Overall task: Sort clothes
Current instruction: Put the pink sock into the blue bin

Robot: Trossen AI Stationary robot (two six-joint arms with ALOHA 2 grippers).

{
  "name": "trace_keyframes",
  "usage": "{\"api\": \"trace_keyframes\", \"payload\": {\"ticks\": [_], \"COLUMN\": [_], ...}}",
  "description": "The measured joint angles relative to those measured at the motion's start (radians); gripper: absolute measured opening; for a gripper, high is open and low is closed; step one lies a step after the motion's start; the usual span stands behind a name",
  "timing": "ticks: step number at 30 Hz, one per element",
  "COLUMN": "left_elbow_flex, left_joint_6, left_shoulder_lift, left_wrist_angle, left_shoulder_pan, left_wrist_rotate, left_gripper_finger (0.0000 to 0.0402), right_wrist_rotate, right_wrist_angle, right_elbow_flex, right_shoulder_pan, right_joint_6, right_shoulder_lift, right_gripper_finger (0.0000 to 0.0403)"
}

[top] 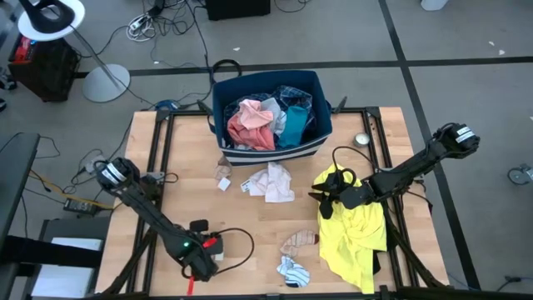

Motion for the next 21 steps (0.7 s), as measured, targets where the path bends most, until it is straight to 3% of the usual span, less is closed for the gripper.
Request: {"api": "trace_keyframes", "payload": {"ticks": [2,4,9,21], "left_elbow_flex": [-0.001,-0.001,-0.001,0.005], "left_joint_6": [0.042,0.059,0.057,-0.083], "left_shoulder_lift": [-0.006,-0.022,-0.093,-0.417], "left_wrist_angle": [-0.036,-0.084,-0.229,-0.471], "left_shoulder_pan": [0.003,0.011,0.027,0.067], "left_wrist_rotate": [-0.001,-0.004,-0.073,-0.328], "left_gripper_finger": [0.0049,0.0015,0.0003,0.0001], "right_wrist_rotate": [0.0,0.0,0.0,0.0], "right_wrist_angle": [0.0,0.0,0.0,0.0], "right_elbow_flex": [0.0,0.0,0.0,0.0], "right_shoulder_pan": [0.0,0.0,0.0,0.0], "right_joint_6": [0.0,0.0,0.0,0.001], "right_shoulder_lift": [0.0,0.0,0.0,0.0], "right_gripper_finger": [0.015,0.015,0.015,0.015]}}
